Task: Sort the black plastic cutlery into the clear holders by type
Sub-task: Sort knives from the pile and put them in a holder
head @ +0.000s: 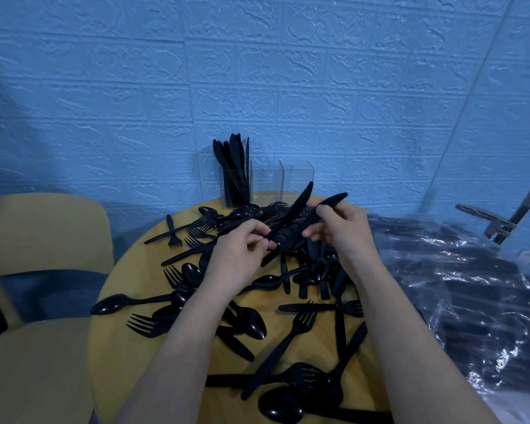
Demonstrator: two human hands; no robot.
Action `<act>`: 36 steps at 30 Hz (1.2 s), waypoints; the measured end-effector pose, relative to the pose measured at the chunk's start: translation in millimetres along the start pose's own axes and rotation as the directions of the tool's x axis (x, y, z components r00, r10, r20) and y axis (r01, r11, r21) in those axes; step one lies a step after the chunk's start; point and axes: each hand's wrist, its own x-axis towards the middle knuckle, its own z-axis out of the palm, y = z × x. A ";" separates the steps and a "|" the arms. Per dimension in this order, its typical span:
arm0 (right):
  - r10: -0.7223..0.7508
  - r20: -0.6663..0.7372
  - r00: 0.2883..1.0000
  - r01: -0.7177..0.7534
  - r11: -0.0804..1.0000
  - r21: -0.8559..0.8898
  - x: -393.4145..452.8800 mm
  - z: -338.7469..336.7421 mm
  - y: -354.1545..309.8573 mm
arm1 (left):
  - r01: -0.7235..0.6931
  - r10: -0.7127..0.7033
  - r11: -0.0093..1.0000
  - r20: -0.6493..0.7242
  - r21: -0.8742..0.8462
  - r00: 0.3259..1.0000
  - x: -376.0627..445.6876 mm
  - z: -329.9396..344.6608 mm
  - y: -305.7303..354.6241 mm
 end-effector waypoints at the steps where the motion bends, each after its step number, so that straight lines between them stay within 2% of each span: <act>1: 0.013 0.033 0.999 -0.015 0.999 0.045 -0.2 -0.5 -1.9 | -0.016 0.016 0.999 0.002 0.032 1.000 -0.1 -0.5 -0.1; 4: 0.030 0.080 0.996 -0.036 0.997 0.069 -1.1 -1.8 -4.7 | -0.034 0.036 0.999 0.059 -0.033 0.998 -0.2 0.4 -1.0; 9: 0.041 0.000 0.999 -0.041 0.999 -0.009 -0.1 -3.3 -4.9 | 0.036 0.025 0.951 0.193 -0.308 0.981 -1.2 0.2 2.0; 12: 0.051 -0.033 0.998 -0.054 0.995 -0.080 1.7 -1.5 -5.1 | 0.081 0.020 0.922 0.255 -0.378 0.967 -1.4 0.5 3.6; 16: 0.140 0.007 0.990 -0.139 0.988 -0.073 7.7 2.5 -12.4 | 0.069 0.035 0.925 0.266 -0.373 0.963 -0.4 3.3 2.5; 20: 0.204 0.182 0.962 -0.173 0.970 -0.171 13.9 2.5 -24.0 | 0.072 0.008 0.930 0.216 -0.360 0.976 3.4 1.5 -4.0; 22: 0.169 0.128 0.977 -0.126 0.948 -0.292 22.3 -3.0 -27.7 | 0.085 -0.033 0.931 0.148 -0.356 0.988 6.0 -0.2 -8.3; 24: 0.078 -0.021 0.997 -0.079 0.887 -0.455 33.7 -13.3 -25.0 | 0.132 -0.101 0.897 0.095 -0.422 0.990 8.2 -1.3 -11.5; 26: 0.055 -0.098 0.994 -0.107 0.738 -0.666 42.1 -23.2 -17.4 | 0.156 -0.135 0.863 0.079 -0.481 0.988 9.0 -0.8 -13.4; 29: 0.258 -0.054 0.965 -0.175 0.475 -0.862 43.9 -22.1 -5.0 | 0.153 -0.136 0.839 0.070 -0.522 0.988 9.1 1.0 -15.2; 31: 0.366 -0.022 0.930 -0.161 0.353 -0.922 44.1 -14.9 1.9 | 0.158 -0.146 0.823 0.065 -0.545 0.987 9.5 2.0 -15.8; 33: 0.393 -0.004 0.919 -0.130 0.295 -0.947 47.0 -10.1 10.8 | 0.179 -0.176 0.796 0.063 -0.579 0.982 10.2 2.1 -15.7; 36: 0.403 0.016 0.915 -0.106 0.279 -0.954 49.4 -7.9 15.4 | 0.212 -0.225 0.745 0.062 -0.632 0.972 11.7 1.9 -15.3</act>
